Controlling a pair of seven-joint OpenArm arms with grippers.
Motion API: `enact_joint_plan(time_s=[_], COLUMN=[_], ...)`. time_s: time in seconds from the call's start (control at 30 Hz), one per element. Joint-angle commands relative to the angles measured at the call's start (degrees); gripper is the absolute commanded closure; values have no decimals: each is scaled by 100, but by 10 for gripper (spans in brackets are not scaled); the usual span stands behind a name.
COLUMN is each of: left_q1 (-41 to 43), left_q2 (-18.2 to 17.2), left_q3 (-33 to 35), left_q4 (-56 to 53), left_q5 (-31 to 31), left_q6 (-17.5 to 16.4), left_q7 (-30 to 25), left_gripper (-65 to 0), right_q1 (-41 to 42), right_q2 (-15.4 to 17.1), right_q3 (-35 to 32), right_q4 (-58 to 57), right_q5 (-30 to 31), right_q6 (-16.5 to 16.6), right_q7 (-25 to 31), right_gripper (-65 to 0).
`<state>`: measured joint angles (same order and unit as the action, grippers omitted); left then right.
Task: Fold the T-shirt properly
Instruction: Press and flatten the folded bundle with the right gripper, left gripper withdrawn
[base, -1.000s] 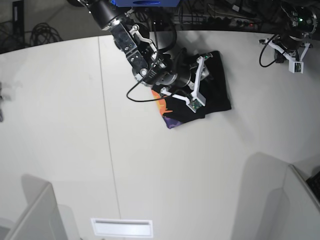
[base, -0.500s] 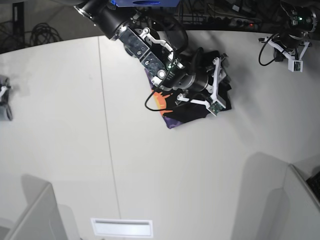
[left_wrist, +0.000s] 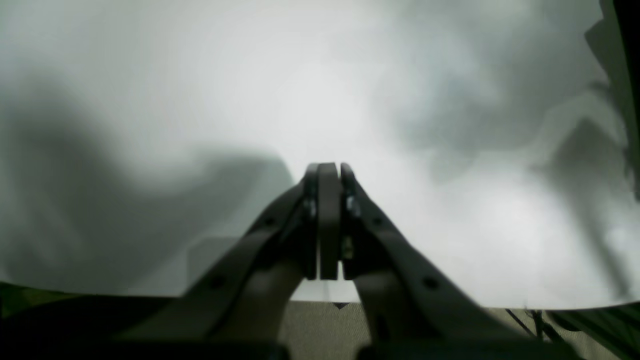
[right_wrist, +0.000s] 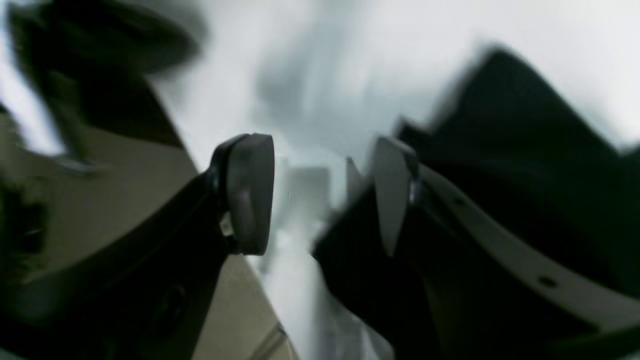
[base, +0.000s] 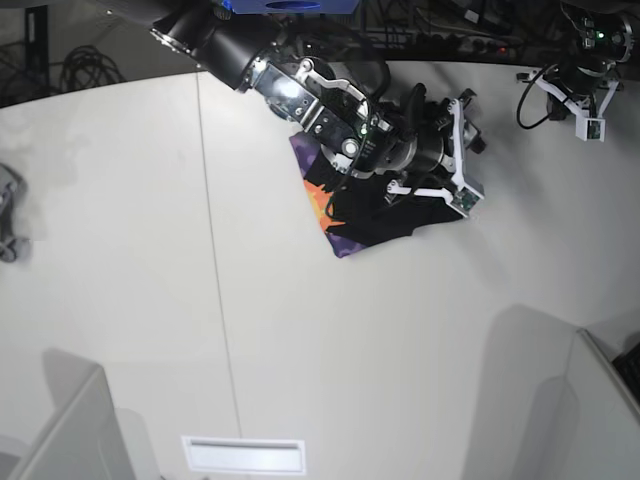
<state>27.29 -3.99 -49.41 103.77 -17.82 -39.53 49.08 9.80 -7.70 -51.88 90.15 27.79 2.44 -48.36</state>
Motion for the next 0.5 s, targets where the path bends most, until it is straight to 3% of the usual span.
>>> enact_joint_plan(time_s=[0.0,0.1,0.2,0.23,0.47], left_q1=[36,36,115,115,106], left_q2=[-54,-54,-54,-54,-54], left_q3=[-31,-31,-31,-31,-31], left_q4=[116,116,107,107,116], left_q5=[-51,-51,-51,-51,-51], left_q6=[-47,-47,-47,-47,-47], left_q7=[-86,-86,-86,-86,-86], left_gripper=[0,0,0,0,0], right_q1=[185,229,193,193,79], right_q2=[-78,212,608,705,1162], right_q3=[5,32,49,67,1175], right_q4=[273,836,1592,1776,1917], right_q5=[179,373,373,373,373], right_q6=[16,-2,-2,-2,-362], right_q7=[137,137,172,181,190], right_gripper=[-296,-227,-29,0,0])
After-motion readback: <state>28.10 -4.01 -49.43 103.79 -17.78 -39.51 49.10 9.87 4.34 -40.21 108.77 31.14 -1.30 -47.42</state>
